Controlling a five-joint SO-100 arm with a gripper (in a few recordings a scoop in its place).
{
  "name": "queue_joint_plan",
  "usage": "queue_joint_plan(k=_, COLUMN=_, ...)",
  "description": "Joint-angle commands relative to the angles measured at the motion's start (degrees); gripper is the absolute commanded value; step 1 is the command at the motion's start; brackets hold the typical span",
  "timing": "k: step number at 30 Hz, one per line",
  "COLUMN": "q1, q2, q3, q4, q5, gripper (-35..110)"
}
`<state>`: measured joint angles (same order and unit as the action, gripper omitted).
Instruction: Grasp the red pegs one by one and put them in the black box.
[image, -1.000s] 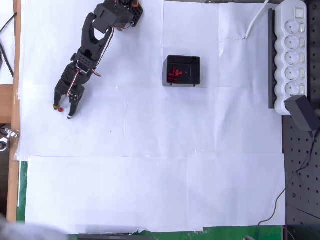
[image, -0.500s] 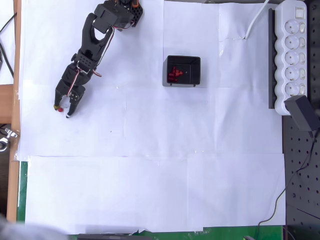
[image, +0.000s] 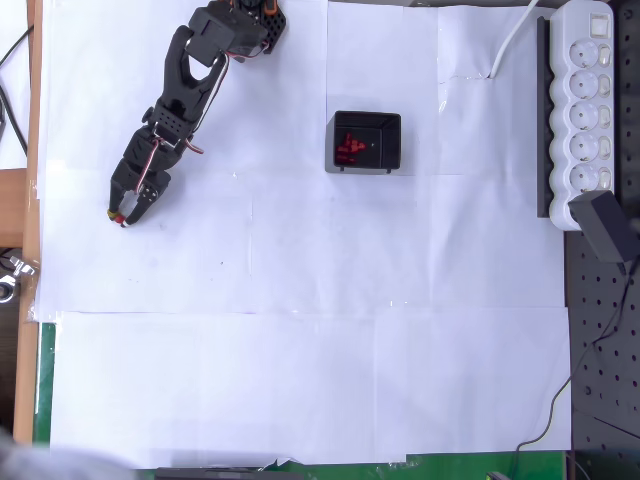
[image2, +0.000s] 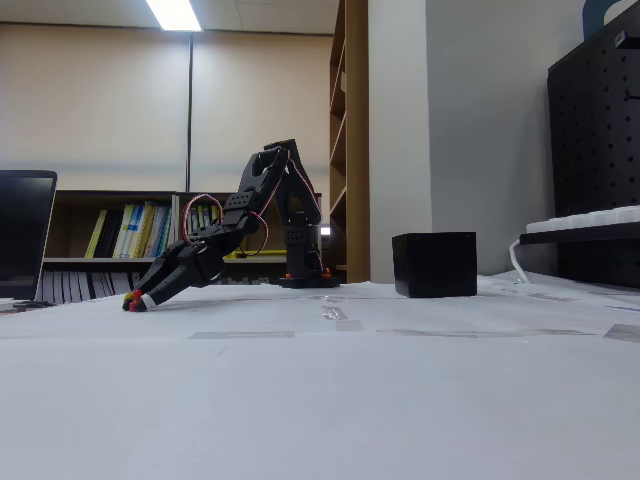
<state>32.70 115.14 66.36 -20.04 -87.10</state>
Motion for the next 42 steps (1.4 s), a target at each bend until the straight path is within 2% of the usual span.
queue_joint_plan(k=1, q1=-0.2, q2=-1.8, q3=1.1, q4=9.0, q5=0.4, gripper=0)
queue_joint_plan(k=5, q1=-0.9, q2=-10.1, q3=4.6, q4=32.3, q5=-0.1, gripper=0)
queue_joint_plan(k=9, q1=-3.9, q2=-21.6, q3=10.5, q4=60.6, q5=-3.8, gripper=0)
queue_joint_plan(k=15, q1=-15.2, q2=-35.8, q3=29.0, q4=105.3, q5=-7.6, gripper=0)
queue_joint_plan(k=20, q1=-34.5, q2=-44.1, q3=42.8, q4=122.1, q5=-19.7, gripper=0)
queue_joint_plan(k=26, q1=-60.9, q2=-47.6, q3=45.3, q4=123.0, q5=-36.7, gripper=0)
queue_joint_plan(k=29, q1=-69.7, q2=-46.1, q3=40.5, q4=117.6, q5=-43.9, gripper=0)
queue_joint_plan(k=35, q1=-77.8, q2=-40.7, q3=29.0, q4=103.7, q5=-50.2, gripper=0)
queue_joint_plan(k=42, q1=-77.3, q2=-35.1, q3=19.0, q4=90.7, q5=-50.4, gripper=0)
